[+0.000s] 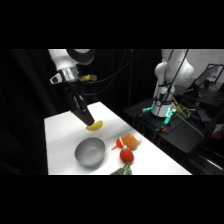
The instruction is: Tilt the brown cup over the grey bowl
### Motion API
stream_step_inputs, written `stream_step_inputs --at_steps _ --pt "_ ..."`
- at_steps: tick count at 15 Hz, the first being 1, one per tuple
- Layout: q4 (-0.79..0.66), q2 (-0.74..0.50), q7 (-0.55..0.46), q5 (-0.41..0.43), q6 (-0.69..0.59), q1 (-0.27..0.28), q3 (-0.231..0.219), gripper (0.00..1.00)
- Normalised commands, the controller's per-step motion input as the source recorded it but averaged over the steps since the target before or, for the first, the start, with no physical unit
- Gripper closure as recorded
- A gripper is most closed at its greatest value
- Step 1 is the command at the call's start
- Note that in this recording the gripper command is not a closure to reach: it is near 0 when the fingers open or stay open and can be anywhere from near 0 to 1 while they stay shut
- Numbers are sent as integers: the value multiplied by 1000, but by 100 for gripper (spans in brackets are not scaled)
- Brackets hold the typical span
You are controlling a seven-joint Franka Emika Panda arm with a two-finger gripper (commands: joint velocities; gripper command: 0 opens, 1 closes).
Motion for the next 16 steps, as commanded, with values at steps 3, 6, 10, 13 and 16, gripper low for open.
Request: stream_step_inputs --at_steps 3,6,10,13,16 --pt "-990 -601 -52 -37 654 1 -22 10" --pt "-993 -504 -211 193 891 -31 12 11" --pt "-946 -364 -400 416 908 -65 95 12" --pt "-443 -210 -655 684 517 -159 264 12" --pt "-137 -189 -601 590 202 -137 222 12"
